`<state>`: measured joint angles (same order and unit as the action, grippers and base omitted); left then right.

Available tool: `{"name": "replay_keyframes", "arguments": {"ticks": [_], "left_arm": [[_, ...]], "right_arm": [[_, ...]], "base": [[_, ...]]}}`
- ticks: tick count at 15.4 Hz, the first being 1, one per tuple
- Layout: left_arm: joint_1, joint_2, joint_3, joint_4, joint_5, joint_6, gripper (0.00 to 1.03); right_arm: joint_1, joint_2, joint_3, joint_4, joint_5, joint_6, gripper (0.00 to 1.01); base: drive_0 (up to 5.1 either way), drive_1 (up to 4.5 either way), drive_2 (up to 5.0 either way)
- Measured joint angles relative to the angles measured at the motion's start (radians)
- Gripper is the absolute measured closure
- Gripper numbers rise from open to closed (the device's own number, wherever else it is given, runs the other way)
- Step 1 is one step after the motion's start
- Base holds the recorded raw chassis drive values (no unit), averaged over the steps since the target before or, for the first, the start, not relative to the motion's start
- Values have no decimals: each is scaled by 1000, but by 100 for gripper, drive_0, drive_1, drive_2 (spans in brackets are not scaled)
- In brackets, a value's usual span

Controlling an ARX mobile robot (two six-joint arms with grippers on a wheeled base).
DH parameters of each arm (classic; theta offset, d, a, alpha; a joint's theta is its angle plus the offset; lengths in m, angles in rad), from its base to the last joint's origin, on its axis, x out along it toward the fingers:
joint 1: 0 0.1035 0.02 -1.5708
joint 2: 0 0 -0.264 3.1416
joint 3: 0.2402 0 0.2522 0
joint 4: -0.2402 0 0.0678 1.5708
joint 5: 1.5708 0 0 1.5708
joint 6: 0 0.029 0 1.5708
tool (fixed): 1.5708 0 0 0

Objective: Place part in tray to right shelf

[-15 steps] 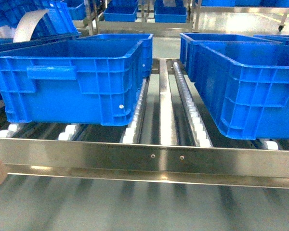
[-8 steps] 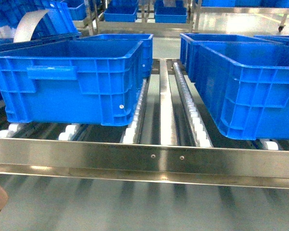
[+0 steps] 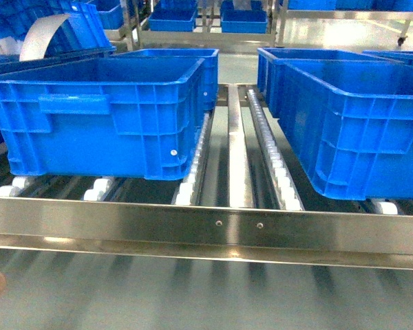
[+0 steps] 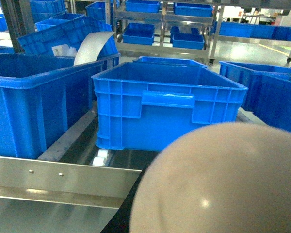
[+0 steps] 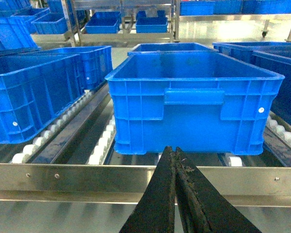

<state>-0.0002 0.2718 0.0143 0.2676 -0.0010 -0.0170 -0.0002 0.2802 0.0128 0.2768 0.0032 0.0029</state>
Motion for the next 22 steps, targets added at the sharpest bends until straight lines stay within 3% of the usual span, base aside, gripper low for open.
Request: {"name": "replay_keyframes", "arguments": {"ticks": [6,7,8,14,22], "left_arm": [[0,-117,0,-129,0,0,91],[0,-212,0,-265,4,2,91],[0,-262,0,-273,0,2,91],[0,-262,1,-277,1,3,91],[0,-262,1,-276,1,3,91]], "right_arm": [[0,-110,0,-108,0,0,99],[-1,-187,0,-233,-1,0,99],[0,-272,0,-279,0,0,99],[0,-276,0,-282,0,0,99],[0,-276,0,-282,-1,0,1]], "base": [[0,0,0],[0,0,0],[0,0,0],[0,0,0],[0,0,0]]}}
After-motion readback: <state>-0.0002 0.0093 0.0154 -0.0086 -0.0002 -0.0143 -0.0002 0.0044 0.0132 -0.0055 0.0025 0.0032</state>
